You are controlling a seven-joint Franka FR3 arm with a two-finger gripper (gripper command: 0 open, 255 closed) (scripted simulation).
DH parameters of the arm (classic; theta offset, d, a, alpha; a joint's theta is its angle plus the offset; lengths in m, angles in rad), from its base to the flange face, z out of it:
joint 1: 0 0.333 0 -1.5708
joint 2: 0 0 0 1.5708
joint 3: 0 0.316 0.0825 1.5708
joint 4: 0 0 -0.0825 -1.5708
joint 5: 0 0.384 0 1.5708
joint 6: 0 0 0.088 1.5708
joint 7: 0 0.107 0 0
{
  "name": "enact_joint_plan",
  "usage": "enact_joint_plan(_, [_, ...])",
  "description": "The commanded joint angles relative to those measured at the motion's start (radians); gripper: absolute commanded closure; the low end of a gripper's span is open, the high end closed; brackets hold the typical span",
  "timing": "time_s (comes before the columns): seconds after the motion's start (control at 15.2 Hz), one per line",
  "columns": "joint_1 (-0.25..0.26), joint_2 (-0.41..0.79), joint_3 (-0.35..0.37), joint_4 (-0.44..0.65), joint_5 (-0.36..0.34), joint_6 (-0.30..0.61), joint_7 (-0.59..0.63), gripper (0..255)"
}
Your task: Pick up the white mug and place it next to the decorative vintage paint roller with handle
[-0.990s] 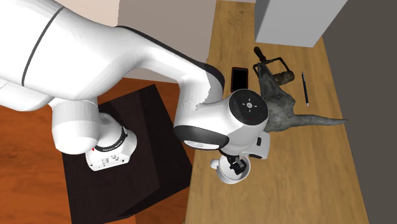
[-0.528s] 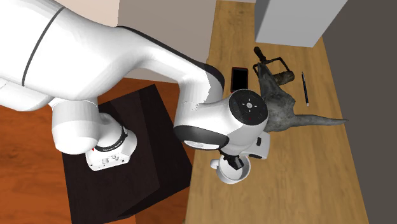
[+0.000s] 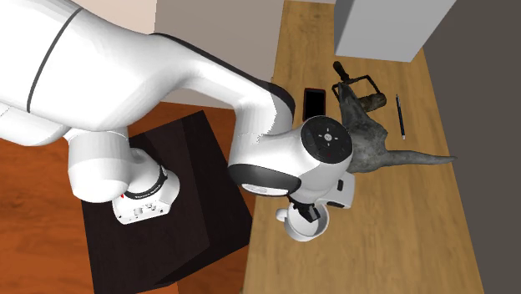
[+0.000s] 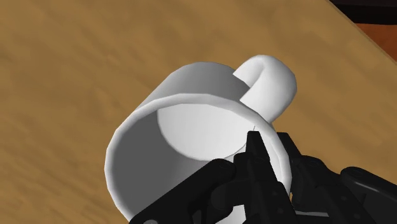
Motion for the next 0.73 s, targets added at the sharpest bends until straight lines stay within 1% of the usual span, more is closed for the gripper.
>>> enact_joint_plan(0.0, [-0.003, -0.017, 0.004, 0.008, -0.007, -0.024, 0.005, 255])
enact_joint_plan(0.66, [-0.011, -0.102, 0.031, 0.080, -0.032, -0.176, 0.029, 255])
